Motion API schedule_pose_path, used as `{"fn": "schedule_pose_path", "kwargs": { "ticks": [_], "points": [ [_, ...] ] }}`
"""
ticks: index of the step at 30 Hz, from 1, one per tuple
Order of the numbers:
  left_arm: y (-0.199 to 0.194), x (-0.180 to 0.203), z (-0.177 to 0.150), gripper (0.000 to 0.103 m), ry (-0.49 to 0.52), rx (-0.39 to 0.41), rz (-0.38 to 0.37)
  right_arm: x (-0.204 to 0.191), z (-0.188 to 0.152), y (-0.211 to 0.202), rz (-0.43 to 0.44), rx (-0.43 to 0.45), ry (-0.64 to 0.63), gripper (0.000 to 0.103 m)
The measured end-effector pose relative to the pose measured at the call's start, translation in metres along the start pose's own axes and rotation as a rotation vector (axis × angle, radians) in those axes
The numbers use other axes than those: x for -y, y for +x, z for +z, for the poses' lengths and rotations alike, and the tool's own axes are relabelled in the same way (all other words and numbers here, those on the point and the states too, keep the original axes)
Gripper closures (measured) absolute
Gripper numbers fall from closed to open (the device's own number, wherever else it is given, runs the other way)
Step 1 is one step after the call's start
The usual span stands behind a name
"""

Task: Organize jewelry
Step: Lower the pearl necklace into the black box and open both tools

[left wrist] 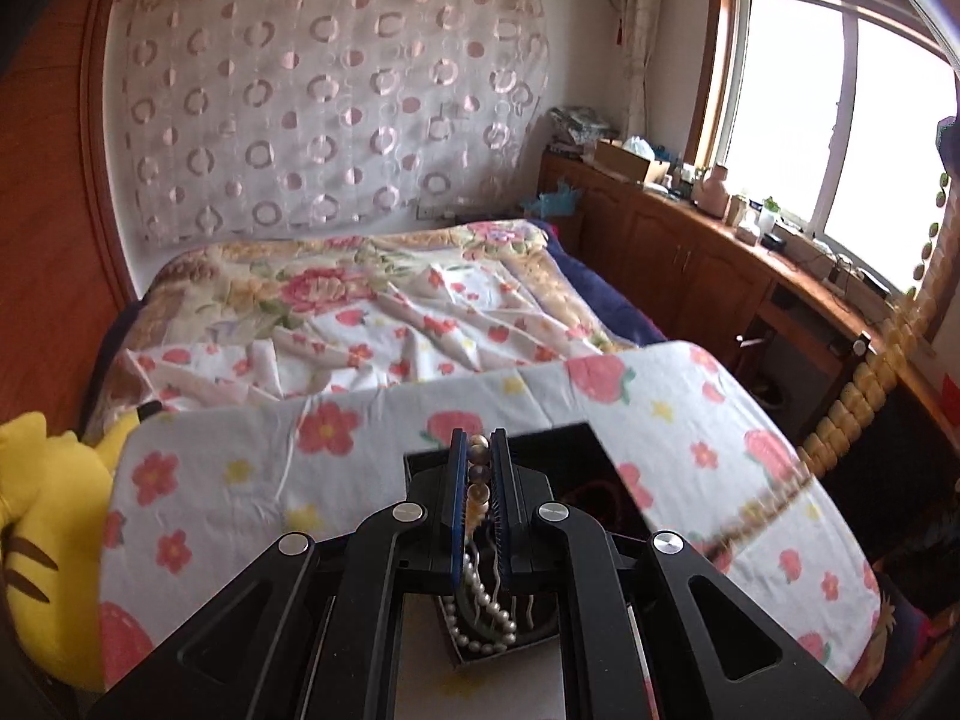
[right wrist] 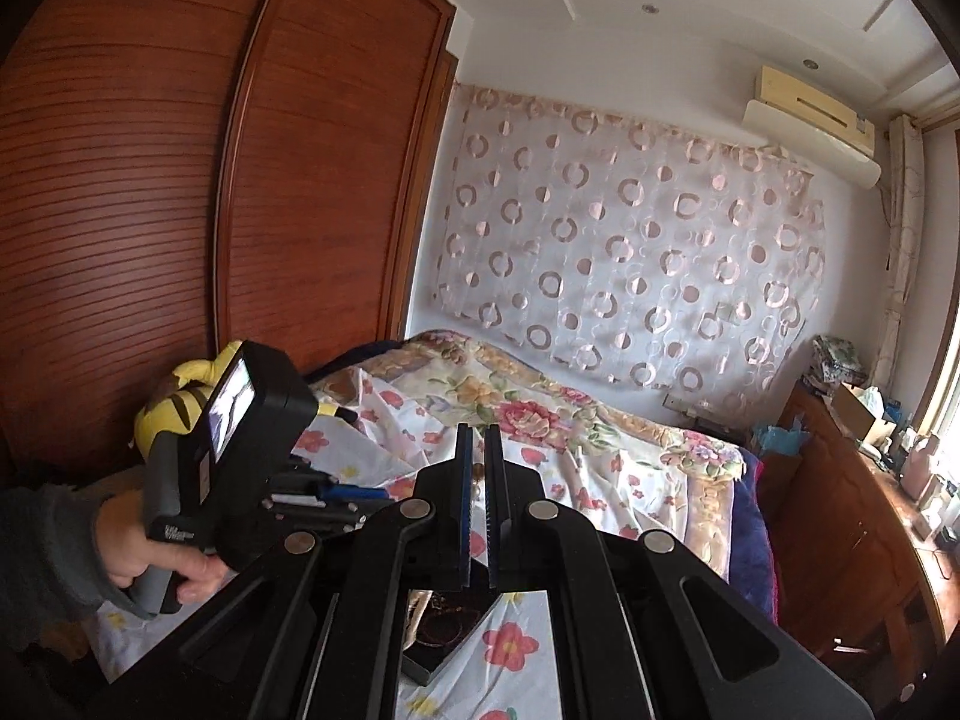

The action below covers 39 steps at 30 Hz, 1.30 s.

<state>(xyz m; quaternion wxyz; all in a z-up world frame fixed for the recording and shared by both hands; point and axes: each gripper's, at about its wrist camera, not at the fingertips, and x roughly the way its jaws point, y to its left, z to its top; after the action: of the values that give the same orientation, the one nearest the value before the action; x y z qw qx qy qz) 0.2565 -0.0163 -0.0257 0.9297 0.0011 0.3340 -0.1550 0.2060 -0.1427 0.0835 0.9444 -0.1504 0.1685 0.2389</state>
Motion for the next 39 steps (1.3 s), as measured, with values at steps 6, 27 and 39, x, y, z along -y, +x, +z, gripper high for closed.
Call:
{"fn": "schedule_pose_path", "kwargs": {
  "ticks": [6,27,39],
  "points": [
    [0.008,-0.002,-0.018,0.096,-0.002,-0.027,-0.008,-0.002,-0.009,0.031,0.019,-0.053,0.013,0.098],
    [0.0,-0.004,-0.058,0.096,-0.016,-0.047,-0.019,-0.034,-0.094,0.115,0.089,-0.298,0.054,0.098],
    [-0.015,0.008,-0.066,0.086,0.016,-0.014,-0.003,-0.036,-0.106,0.107,0.098,-0.301,0.089,0.073]
  ]
}}
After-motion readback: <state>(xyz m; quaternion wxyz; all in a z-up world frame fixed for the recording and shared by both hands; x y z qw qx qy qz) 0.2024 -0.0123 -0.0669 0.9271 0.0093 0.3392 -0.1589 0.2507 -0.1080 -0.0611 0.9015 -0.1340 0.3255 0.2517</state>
